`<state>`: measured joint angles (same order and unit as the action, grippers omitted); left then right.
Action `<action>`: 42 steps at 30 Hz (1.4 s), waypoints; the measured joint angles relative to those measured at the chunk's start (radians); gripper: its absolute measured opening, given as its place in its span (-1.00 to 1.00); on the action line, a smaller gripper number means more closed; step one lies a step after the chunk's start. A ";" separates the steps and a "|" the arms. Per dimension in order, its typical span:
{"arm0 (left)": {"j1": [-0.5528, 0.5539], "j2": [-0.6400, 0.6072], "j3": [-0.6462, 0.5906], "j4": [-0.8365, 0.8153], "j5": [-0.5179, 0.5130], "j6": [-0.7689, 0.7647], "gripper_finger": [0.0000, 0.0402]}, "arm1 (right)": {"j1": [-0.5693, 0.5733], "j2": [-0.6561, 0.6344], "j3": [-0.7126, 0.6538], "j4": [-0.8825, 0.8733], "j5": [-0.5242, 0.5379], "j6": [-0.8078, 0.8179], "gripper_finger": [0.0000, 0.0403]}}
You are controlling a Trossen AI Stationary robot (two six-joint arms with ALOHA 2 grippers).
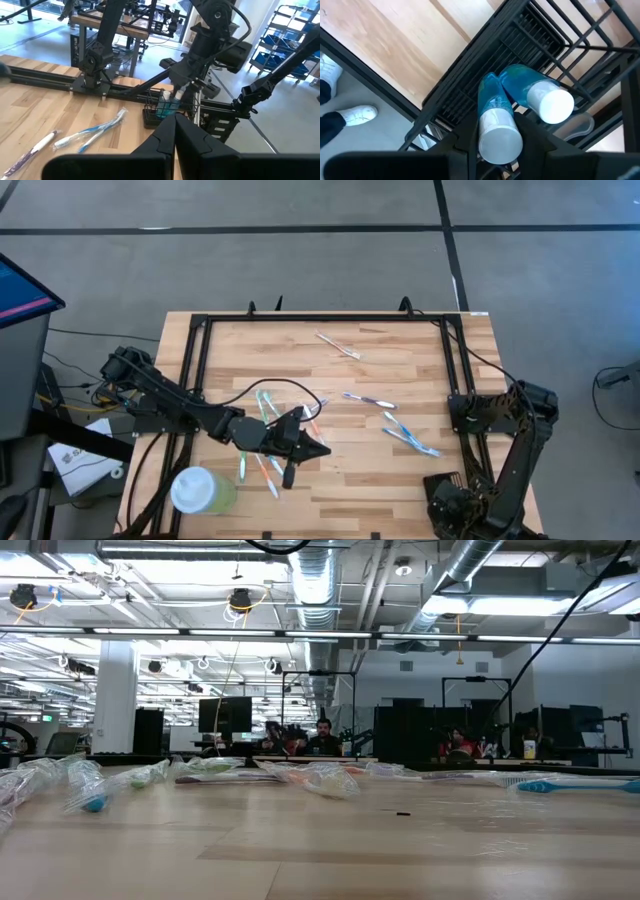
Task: Pick & Place toothbrushing station
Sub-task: Put the blue mouthwash bottle into the black organizer
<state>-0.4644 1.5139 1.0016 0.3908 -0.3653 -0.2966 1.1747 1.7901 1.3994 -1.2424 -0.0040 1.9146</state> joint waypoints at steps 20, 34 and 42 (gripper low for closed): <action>0.000 0.000 0.000 0.000 0.000 0.000 -1.00 | -0.033 -0.002 -0.053 0.063 -0.048 0.077 -0.56; 0.006 0.000 0.000 0.000 0.000 0.000 -1.00 | -0.024 -0.003 -0.056 0.071 -0.051 0.116 -0.56; 0.006 0.000 0.000 0.000 0.000 0.000 -1.00 | -0.026 -0.003 -0.056 0.073 -0.050 0.102 -0.49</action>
<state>-0.4587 1.5138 1.0016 0.3904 -0.3656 -0.2966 1.1488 1.7870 1.3434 -1.1698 -0.0543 2.0167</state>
